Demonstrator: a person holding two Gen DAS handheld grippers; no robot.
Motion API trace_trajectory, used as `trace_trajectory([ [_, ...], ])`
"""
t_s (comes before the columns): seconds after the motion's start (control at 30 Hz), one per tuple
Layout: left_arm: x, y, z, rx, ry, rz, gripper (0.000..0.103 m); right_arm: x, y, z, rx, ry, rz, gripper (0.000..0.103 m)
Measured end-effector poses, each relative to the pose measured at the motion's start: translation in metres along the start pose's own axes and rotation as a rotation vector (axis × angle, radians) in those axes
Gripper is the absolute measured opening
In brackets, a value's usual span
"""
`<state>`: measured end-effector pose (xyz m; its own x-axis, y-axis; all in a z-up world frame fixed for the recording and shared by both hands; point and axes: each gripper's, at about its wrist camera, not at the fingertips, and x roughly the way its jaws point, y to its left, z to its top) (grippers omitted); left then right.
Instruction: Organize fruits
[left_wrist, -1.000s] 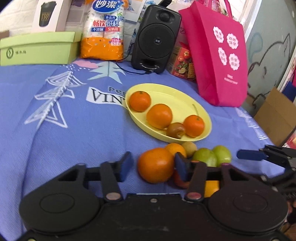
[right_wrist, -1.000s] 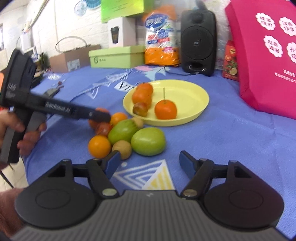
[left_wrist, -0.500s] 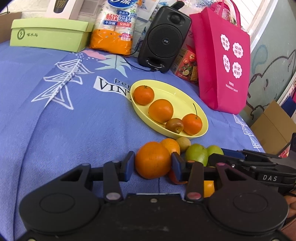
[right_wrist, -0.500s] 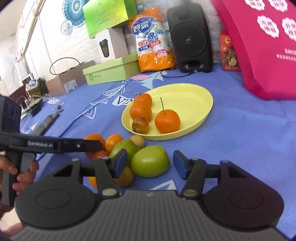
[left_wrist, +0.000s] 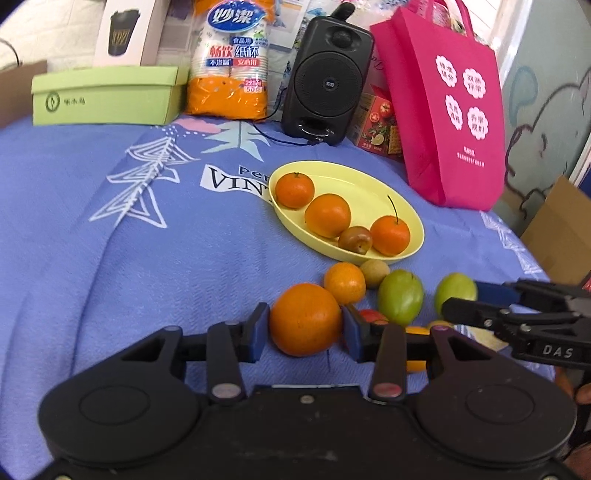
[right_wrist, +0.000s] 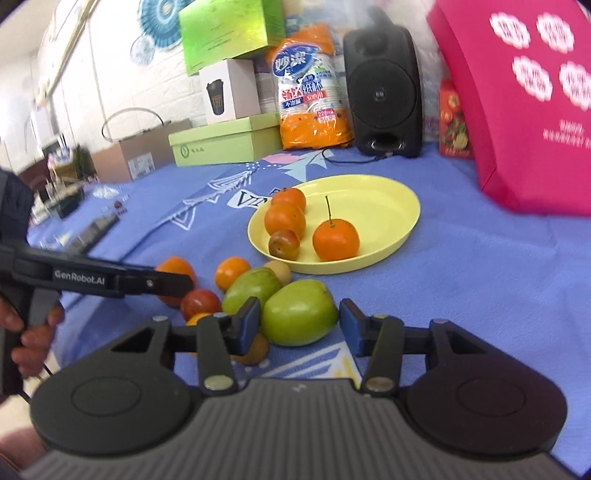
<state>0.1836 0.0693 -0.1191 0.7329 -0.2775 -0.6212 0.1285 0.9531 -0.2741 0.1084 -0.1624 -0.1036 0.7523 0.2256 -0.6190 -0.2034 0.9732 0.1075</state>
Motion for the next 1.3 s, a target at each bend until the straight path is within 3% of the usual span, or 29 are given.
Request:
trace_trajectory([
  [0.27, -0.017, -0.011, -0.007, 0.094, -0.008, 0.05, 0.041, -0.017, 0.019, -0.006, -0.119, 0.009, -0.081, 0.046],
  [0.43, -0.028, -0.008, -0.007, 0.094, -0.015, 0.048, 0.041, -0.024, 0.023, -0.01, -0.138, 0.011, -0.065, 0.046],
  [0.7, -0.019, -0.012, 0.031, 0.13, -0.05, 0.014, 0.041, -0.026, 0.012, 0.0, -0.121, -0.01, -0.074, 0.046],
  [1.03, 0.062, -0.046, 0.107, 0.211, -0.033, 0.011, 0.041, 0.012, -0.019, 0.055, -0.083, -0.086, -0.107, 0.046],
  [1.3, 0.125, -0.057, 0.129, 0.238, 0.037, 0.064, 0.043, 0.062, -0.05, 0.08, 0.03, -0.068, -0.145, 0.046],
])
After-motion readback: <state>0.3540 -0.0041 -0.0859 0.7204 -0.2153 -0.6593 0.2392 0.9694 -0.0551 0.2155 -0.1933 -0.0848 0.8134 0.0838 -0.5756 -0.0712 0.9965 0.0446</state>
